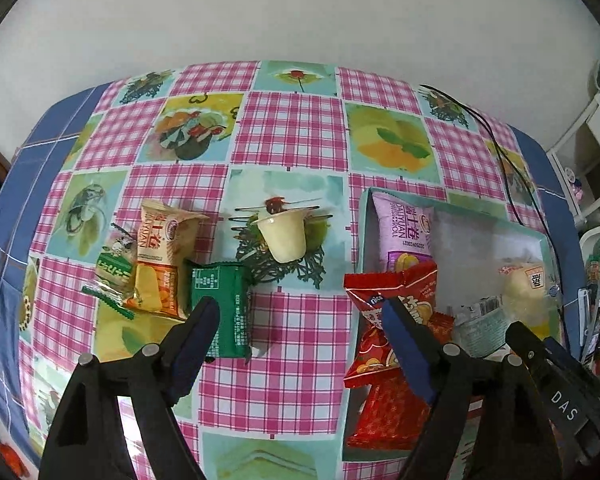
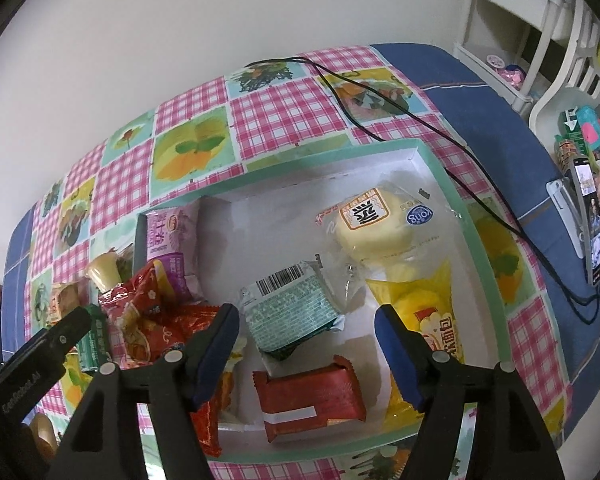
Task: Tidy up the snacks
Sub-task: 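Move both open tools back toward the remaining snack pile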
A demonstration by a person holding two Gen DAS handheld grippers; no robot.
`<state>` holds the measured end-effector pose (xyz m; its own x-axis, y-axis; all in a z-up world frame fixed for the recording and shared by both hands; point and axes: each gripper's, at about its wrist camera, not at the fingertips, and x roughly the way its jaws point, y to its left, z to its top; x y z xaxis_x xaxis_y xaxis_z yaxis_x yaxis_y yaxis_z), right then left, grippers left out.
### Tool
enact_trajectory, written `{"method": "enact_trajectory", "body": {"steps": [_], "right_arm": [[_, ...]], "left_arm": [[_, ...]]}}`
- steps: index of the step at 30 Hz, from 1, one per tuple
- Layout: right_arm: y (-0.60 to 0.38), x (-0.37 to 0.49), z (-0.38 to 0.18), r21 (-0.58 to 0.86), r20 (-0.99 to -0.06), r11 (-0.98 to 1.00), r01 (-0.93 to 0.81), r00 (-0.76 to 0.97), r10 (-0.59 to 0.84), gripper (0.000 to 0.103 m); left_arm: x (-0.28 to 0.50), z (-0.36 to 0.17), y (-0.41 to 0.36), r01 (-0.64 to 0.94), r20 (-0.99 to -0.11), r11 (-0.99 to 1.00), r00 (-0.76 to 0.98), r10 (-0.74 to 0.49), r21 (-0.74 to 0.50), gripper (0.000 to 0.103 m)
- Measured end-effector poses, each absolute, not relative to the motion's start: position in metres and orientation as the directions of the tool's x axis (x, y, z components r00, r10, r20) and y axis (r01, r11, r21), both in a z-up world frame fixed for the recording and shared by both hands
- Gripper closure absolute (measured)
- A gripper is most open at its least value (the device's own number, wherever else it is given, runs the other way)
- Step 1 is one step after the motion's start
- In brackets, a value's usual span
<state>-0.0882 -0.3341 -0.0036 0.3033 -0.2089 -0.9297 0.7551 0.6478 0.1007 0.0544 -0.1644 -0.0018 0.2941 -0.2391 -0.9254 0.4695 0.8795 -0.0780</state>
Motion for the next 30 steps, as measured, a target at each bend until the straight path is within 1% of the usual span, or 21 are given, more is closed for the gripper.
{"method": "enact_trajectory", "body": {"steps": [6, 9, 15, 23, 26, 28, 30], "right_arm": [[-0.334, -0.089, 0.0, 0.1, -0.927, 0.653, 0.751, 0.309, -0.213, 0.029], [-0.334, -0.088, -0.001, 0.099, -0.928, 0.656, 0.748, 0.307, -0.211, 0.029], [-0.334, -0.087, -0.002, 0.1, -0.928, 0.657, 0.748, 0.307, -0.209, 0.029], [-0.334, -0.086, -0.004, 0.099, -0.931, 0.655, 0.749, 0.302, -0.204, 0.029], [-0.334, -0.085, -0.004, 0.099, -0.932, 0.658, 0.746, 0.302, -0.202, 0.025], [-0.332, -0.084, -0.004, 0.099, -0.931, 0.663, 0.742, 0.304, -0.202, 0.019], [-0.331, -0.083, -0.004, 0.097, -0.93, 0.669, 0.737, 0.307, -0.203, 0.017]], "left_arm": [[0.057, -0.005, -0.161, 0.437, -0.928, 0.899, 0.322, -0.188, -0.03, 0.019], [0.059, -0.013, -0.162, 0.439, -0.934, 0.898, 0.305, -0.184, -0.033, 0.019], [0.048, -0.022, -0.179, 0.493, -0.938, 0.87, 0.297, -0.179, -0.009, 0.019], [0.041, -0.031, -0.189, 0.527, -0.947, 0.85, 0.277, -0.163, 0.008, 0.019], [0.042, -0.028, -0.185, 0.516, -0.947, 0.857, 0.278, -0.161, 0.006, 0.017], [0.045, -0.024, -0.179, 0.497, -0.946, 0.868, 0.28, -0.162, -0.001, 0.016], [0.048, -0.022, -0.174, 0.484, -0.946, 0.875, 0.281, -0.161, -0.005, 0.016]]}}
